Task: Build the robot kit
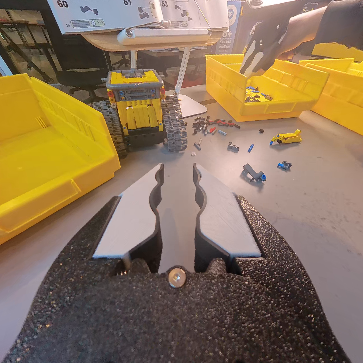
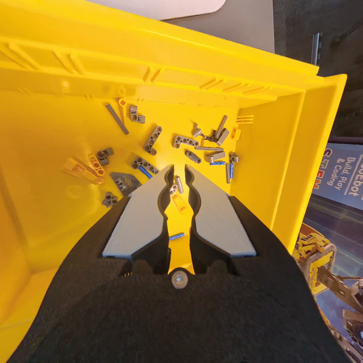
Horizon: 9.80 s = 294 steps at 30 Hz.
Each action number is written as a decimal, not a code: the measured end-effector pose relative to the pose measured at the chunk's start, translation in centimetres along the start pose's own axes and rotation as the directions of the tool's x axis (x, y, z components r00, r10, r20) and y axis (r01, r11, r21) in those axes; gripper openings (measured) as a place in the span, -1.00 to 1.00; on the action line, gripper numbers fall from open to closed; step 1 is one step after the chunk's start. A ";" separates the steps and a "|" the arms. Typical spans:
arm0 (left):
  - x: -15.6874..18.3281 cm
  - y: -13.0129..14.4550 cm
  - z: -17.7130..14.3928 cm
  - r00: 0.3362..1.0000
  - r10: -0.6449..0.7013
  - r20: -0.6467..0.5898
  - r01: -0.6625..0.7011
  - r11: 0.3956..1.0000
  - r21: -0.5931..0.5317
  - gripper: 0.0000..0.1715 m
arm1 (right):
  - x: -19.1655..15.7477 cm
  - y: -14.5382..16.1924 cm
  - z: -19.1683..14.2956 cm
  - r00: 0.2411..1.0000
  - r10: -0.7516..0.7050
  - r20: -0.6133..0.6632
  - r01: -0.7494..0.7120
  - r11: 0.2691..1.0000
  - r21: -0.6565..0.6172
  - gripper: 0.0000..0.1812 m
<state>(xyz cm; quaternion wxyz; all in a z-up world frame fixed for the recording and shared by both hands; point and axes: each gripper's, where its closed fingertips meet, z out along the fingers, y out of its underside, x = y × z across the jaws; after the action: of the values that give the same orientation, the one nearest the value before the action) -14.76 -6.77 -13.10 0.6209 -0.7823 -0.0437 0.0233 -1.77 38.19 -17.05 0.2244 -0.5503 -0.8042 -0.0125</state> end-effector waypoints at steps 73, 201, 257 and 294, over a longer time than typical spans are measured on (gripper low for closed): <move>11.4 3.2 6.1 0.948 0.247 -0.202 -0.308 0.873 -0.377 -1.00 | -30.4 -16.1 -12.2 0.981 0.159 -0.113 -0.059 0.792 0.607 -0.92; 13.4 7.4 1.3 0.875 0.249 -0.415 -0.465 0.675 -0.573 -0.74 | -39.6 -11.4 -10.5 0.916 0.213 0.339 -0.354 0.826 0.439 -0.79; 9.0 6.6 8.3 0.779 0.403 -0.481 -0.564 0.785 -0.256 -0.88 | -32.2 -8.5 -7.6 0.967 -0.044 0.251 -0.112 0.811 0.575 -0.61; 5.6 -2.5 5.7 0.964 0.069 -0.255 -0.053 0.996 0.069 -0.62 | -29.4 -10.5 -10.0 0.967 0.099 0.236 -0.244 0.639 0.730 -0.46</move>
<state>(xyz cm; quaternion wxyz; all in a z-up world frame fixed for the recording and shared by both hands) -9.77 -0.11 -11.87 0.6441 -0.7602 0.0620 -0.0581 0.99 5.51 -16.73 0.3611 -0.4805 -0.6969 0.3912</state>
